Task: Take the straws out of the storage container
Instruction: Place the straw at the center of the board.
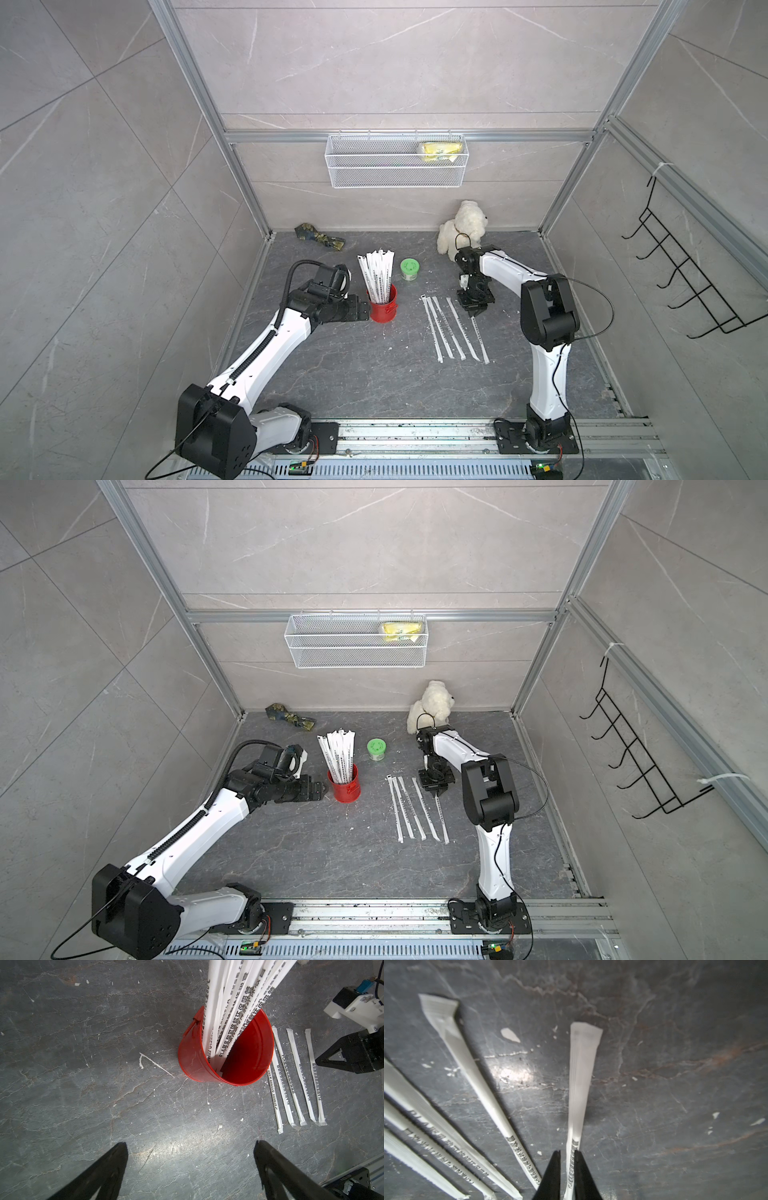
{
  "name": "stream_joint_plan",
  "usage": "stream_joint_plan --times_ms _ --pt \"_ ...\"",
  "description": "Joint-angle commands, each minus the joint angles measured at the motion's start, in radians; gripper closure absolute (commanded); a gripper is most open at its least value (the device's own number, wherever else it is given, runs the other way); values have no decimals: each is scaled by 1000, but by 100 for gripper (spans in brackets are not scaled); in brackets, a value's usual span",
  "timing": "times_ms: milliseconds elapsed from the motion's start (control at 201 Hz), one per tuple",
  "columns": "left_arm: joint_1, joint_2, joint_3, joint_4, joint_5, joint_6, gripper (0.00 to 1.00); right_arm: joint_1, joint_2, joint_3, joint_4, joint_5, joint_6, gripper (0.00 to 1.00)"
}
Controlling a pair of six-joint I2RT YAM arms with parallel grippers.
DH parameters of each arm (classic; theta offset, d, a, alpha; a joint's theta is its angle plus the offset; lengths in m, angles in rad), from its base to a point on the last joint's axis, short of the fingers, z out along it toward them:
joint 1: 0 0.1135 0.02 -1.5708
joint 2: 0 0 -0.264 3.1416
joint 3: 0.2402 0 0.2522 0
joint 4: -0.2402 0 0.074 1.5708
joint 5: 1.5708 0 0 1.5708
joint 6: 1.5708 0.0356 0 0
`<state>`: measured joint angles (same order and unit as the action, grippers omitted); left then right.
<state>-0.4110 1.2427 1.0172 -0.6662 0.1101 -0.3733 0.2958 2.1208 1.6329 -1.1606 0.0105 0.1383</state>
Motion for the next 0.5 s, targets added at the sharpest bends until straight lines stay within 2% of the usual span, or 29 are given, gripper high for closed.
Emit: stream_joint_plan --times_ms 0,269,498 --pt "-5 0 44 -7 15 20 1 -2 -59 -29 36 -47 1 81" --pt "-5 -8 41 -7 -1 20 1 32 -329 -227 284 -247 50 76" --pt "-4 -12 41 -7 -10 21 1 183 -478 -284 494 -207 127 68"
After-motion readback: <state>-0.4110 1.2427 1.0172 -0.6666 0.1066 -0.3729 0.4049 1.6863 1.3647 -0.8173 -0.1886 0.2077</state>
